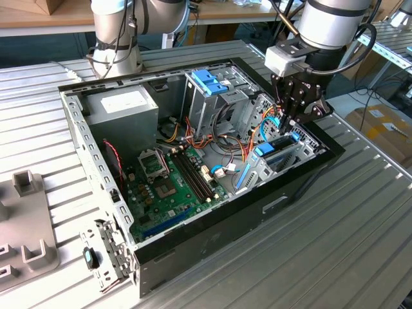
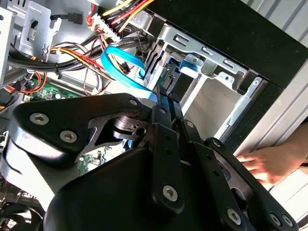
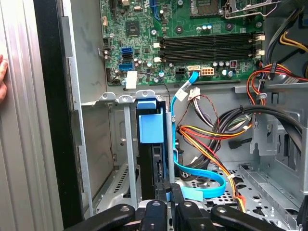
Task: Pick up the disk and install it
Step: 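Insert the first disk wire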
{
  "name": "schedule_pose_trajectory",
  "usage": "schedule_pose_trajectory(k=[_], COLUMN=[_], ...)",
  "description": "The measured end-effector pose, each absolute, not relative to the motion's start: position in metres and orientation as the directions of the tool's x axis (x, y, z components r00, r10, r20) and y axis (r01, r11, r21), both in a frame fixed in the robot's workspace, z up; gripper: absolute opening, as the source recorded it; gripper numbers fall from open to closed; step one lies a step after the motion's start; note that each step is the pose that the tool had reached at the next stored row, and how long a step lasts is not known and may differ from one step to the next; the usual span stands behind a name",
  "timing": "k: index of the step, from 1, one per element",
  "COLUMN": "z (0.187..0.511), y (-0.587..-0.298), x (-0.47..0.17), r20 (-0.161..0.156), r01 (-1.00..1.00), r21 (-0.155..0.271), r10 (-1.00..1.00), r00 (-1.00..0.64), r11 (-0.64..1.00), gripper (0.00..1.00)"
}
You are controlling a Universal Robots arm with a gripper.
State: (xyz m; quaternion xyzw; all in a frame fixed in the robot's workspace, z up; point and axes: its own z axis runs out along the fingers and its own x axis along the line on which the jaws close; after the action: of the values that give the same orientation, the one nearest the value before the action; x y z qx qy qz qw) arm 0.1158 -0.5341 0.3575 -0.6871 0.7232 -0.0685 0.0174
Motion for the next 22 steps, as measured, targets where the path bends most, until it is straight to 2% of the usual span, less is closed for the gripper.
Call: schedule_pose_trajectory(k=[4,12,22], z=[0.357,0.355,0.353], y=[-0.534,-0.537,-0.542], x=[0.114,0.105,0.095], r20=[0.068,0.063,0.054], r01=[-0.991,-0.986,-0.985], r21=[-0.126,-0.162,-0.166], r10=[-0.996,-0.997,-0.997], r00=[-0.055,-0.048,-0.047], r11=[0.046,0.037,0.037], gripper=[0.16,0.16,0.16])
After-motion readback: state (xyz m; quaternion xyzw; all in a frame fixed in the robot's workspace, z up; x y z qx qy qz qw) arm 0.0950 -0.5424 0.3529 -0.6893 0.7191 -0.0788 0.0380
